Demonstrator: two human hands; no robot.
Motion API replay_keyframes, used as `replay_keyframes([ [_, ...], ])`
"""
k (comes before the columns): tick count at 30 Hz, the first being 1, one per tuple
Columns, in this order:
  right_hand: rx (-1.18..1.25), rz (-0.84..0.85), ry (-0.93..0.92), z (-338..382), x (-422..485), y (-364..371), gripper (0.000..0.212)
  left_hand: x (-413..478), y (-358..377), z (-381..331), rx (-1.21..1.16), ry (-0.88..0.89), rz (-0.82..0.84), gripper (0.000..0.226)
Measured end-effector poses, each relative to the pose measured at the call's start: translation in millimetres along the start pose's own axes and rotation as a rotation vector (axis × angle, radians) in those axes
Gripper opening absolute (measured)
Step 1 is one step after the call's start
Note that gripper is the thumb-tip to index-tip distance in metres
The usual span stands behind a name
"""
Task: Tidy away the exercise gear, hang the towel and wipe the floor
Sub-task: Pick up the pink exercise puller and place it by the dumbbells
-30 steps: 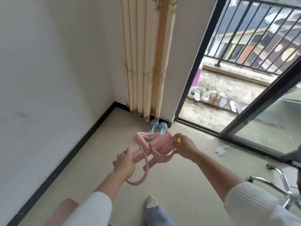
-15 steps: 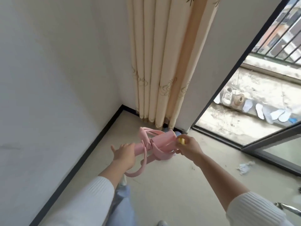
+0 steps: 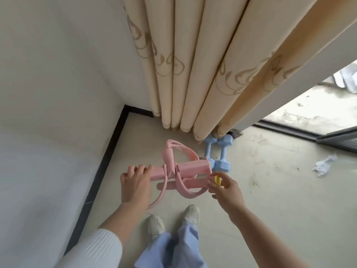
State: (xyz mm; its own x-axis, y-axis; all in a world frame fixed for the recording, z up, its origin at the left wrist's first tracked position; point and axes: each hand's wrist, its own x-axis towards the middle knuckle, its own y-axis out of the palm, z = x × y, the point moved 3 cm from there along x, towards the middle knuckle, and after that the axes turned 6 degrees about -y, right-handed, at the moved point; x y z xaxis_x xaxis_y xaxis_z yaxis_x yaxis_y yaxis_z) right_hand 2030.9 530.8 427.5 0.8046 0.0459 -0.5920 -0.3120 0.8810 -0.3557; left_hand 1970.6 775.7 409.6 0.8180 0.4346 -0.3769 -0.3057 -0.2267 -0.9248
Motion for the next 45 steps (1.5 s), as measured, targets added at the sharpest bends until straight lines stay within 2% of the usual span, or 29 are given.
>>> replay_keyframes([
  [8,0.222,0.015,0.115,-93,144,65,0.006,123,138,7,-0.002,0.021,-0.044,0.053],
  [12,0.352,0.022,0.165,-137,206,85,0.008,178,194,5,-0.060,0.099,-0.140,0.051],
  [17,0.445,0.060,0.130,-164,276,99,0.010,241,236,-2,-0.117,0.187,-0.280,0.048],
  [22,0.475,0.170,0.050,-172,334,101,0.013,286,270,-5,-0.200,0.187,-0.353,0.044],
  [25,0.250,0.230,0.017,-181,362,104,0.020,303,300,-8,-0.218,0.211,-0.335,0.044],
  [31,-0.512,0.303,-0.144,-193,396,106,0.026,323,332,-9,-0.145,0.291,-0.281,0.061],
  [34,-0.861,0.286,-0.262,-187,395,114,0.026,322,331,-6,-0.114,0.339,-0.307,0.056],
  [39,-1.097,0.314,-0.271,-195,396,129,0.037,314,329,0,-0.036,0.436,-0.332,0.045],
  [42,-1.138,0.220,-0.289,-189,394,133,0.038,313,325,1,0.015,0.459,-0.301,0.048],
  [45,-1.231,0.160,-0.315,-178,388,137,0.042,313,324,3,0.080,0.476,-0.226,0.061],
])
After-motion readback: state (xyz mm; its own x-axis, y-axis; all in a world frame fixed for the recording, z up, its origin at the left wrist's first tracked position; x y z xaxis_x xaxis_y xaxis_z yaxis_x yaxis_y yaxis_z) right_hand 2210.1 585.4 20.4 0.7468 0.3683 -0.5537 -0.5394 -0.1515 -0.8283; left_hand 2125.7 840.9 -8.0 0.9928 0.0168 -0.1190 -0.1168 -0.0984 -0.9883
